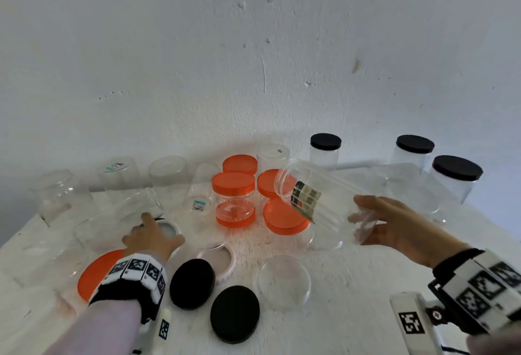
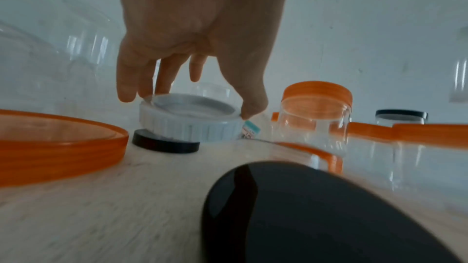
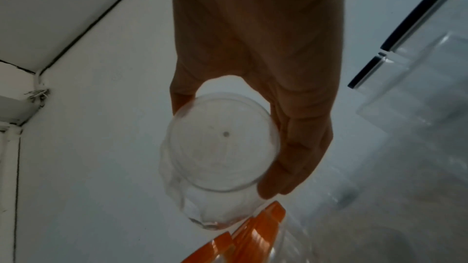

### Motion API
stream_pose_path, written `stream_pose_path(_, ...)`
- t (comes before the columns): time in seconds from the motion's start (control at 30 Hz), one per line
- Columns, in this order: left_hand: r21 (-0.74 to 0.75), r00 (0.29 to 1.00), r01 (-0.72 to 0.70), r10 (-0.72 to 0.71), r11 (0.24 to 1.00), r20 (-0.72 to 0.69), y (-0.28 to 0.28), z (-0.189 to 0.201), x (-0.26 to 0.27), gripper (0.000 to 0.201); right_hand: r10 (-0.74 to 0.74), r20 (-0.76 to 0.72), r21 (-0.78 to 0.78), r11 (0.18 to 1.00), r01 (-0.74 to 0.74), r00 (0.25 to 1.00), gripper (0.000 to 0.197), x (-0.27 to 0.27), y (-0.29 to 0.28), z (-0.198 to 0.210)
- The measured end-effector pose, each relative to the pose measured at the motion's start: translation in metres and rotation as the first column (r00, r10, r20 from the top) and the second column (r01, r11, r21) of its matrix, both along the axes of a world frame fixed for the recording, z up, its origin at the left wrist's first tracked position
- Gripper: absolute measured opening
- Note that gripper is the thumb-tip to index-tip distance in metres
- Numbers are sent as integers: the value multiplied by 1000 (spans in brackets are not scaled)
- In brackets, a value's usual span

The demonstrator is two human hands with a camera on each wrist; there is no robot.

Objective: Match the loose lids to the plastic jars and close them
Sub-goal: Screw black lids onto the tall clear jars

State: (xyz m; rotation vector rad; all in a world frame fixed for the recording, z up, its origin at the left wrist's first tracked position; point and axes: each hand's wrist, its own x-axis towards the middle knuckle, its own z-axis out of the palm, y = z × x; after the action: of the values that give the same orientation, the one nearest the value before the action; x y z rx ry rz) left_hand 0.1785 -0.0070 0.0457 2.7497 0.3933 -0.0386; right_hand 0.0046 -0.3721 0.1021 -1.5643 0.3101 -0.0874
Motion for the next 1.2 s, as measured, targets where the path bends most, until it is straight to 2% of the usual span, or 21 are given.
stream_pose_path(0.17, -279, 996, 30, -4, 960, 94, 2, 9, 4, 75, 111, -75, 85, 991, -104, 991, 84, 3, 5, -17)
stream_pose_path(0.33, -315, 986, 153, -123, 937, 114, -17, 19, 0, 77, 278, -127, 98, 959, -267, 952, 75, 1, 10, -27)
stream_pose_path(0.43, -361, 964, 262, -222, 895, 149, -32, 26, -6, 64, 300, -116, 129, 950, -285, 947, 71, -3, 12, -31)
stream_pose_path(0.53, -496, 950, 312, -267, 811, 162, -46, 32, -13, 46, 314, -122, 105, 948, -302, 942, 75, -8, 14, -31)
stream_pose_path(0.6, -641, 960, 270, -249, 719, 126, -55, 36, -18, 36, 323, -138, 89, 945, -313, 936, 79, -10, 14, -32)
stream_pose_path(0.7, -809, 970, 185, -234, 558, 60, -65, 42, -25, 27, 313, -158, 100, 949, -300, 937, 87, -14, 16, -34)
stream_pose_path(0.77, -849, 968, 173, -245, 499, 53, -70, 44, -27, 30, 315, -151, 120, 947, -299, 937, 88, -16, 17, -35)
stream_pose_path(0.87, -851, 959, 186, -281, 491, 47, -79, 48, -32, 43, 332, -123, 144, 938, -314, 935, 82, -18, 19, -36)
stream_pose_path(1.0, -840, 945, 222, -321, 495, 61, -91, 54, -39, 42, 296, -94, 158, 947, -279, 951, 72, -18, 24, -38)
stream_pose_path(1.1, -810, 928, 297, -353, 506, 119, -98, 56, -41, 52, 278, -72, 125, 955, -268, 958, 75, -18, 25, -42)
stream_pose_path(1.2, -783, 903, 367, -395, 503, 169, -104, 60, -45, 53, 275, -69, 64, 961, -271, 959, 64, -17, 25, -44)
